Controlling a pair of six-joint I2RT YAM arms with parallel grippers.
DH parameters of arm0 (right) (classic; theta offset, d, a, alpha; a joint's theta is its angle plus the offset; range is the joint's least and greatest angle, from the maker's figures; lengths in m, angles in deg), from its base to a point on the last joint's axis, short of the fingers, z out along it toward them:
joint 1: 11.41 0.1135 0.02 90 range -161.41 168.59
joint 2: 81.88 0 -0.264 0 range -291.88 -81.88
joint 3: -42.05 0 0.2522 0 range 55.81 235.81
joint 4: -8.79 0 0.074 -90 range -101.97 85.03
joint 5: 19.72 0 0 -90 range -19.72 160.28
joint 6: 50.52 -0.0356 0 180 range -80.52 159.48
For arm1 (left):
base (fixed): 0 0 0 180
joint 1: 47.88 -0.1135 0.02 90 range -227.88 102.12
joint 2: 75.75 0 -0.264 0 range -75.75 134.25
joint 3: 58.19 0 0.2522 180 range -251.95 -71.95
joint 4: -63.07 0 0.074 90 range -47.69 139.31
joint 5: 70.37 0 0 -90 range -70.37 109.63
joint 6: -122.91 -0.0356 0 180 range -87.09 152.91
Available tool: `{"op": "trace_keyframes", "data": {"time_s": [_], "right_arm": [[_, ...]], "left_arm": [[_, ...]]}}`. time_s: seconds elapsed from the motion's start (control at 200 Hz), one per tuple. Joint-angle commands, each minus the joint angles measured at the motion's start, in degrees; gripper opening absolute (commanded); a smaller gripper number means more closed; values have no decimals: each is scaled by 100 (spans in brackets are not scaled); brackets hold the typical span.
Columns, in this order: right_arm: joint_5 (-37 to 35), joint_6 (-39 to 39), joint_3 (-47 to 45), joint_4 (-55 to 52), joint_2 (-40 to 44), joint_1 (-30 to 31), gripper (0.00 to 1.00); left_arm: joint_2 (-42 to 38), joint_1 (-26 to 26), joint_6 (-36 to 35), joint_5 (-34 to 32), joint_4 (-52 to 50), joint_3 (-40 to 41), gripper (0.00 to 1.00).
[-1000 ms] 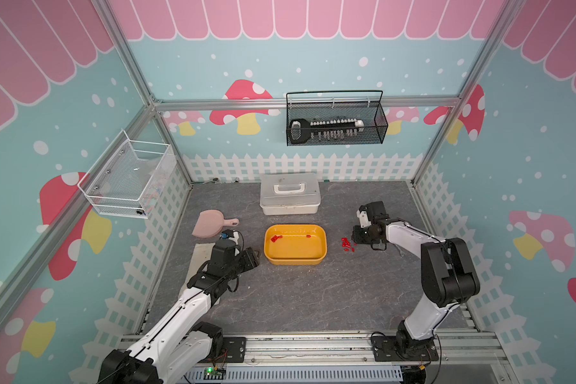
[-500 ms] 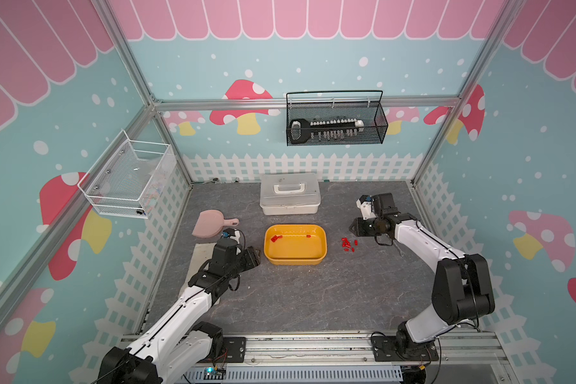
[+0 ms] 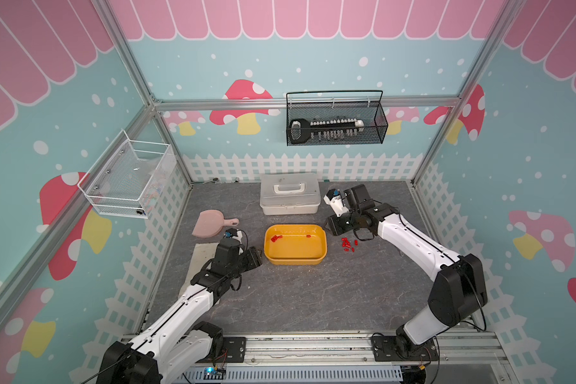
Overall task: Take the screw protection sleeves out of the storage box
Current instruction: Pick up the screw protection sleeve from the storage box.
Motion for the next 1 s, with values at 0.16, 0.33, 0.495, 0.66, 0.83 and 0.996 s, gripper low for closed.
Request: {"op": "trace_keyframes", "data": {"time_s": [0.16, 0.33, 0.495, 0.66, 0.83, 0.996], "right_arm": [[-884, -924, 369, 196, -774, 662, 46], [-1588, -1573, 637, 423, -1337, 1194, 44], [-2062, -1809, 869, 479, -1929, 1367, 42], [-2386, -1895, 972, 471, -2231, 1369, 41], [-2663, -1934, 1081, 405, -2466, 1371, 42], [-2789, -1998, 1353, 253, -2786, 1374, 42]], "left_arm": [[-63, 48, 14, -144, 156, 8, 67], [-94, 48, 27, -134, 233, 86, 67], [-206, 48, 111, -56, 380, 239, 67], [-392, 48, 246, 114, 594, 440, 67], [-625, 48, 264, 79, 630, 606, 68], [-755, 40, 290, 89, 729, 737, 67]]}}
